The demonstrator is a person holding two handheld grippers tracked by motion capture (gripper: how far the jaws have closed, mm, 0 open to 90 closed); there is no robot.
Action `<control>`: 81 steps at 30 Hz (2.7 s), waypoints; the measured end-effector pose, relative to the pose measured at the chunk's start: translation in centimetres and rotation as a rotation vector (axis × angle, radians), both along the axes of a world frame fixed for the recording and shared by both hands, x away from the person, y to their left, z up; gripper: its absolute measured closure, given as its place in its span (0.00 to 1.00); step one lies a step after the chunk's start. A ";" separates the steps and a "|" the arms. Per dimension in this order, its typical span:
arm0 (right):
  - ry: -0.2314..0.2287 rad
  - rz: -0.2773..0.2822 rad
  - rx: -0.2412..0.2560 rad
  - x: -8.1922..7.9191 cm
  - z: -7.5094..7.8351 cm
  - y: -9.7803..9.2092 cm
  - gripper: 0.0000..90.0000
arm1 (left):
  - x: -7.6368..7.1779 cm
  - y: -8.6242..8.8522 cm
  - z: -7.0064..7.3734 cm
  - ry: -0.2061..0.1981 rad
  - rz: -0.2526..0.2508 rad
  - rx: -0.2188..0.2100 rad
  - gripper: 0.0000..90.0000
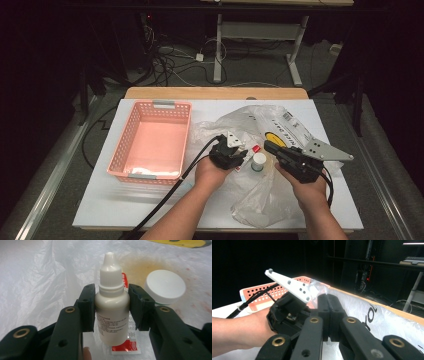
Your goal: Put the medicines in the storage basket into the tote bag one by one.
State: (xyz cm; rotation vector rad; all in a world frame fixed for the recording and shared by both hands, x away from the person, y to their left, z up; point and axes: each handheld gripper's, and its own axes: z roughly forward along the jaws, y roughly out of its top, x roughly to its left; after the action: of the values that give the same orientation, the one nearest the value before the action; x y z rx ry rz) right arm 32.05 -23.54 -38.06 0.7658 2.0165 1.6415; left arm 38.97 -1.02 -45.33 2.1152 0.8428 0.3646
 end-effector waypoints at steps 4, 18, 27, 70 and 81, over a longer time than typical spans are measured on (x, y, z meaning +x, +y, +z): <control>0.001 0.002 0.003 0.0 0.0 -0.1 1.00 | 0.4 -0.6 -0.4 -0.016 0.019 0.015 0.64; 0.001 0.004 0.005 0.0 0.0 -0.1 1.00 | 1.8 -1.7 -0.8 0.014 0.016 0.006 0.53; 0.000 0.009 -0.001 -0.1 0.0 0.2 1.00 | 1.3 -1.1 -0.2 0.014 0.014 0.009 0.47; 0.018 -0.002 -0.043 -0.4 -0.6 0.1 1.00 | -4.0 4.9 -3.7 0.192 0.141 -0.021 0.26; 0.018 -0.022 -0.041 -0.9 -0.6 -0.6 1.00 | -3.5 5.6 -4.0 0.266 0.117 -0.142 0.72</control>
State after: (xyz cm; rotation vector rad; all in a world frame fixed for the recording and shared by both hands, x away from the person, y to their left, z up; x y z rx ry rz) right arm 31.20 -24.13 -38.63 0.7881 2.0405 1.5813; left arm 35.48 4.60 -49.29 2.0130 1.1159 0.0804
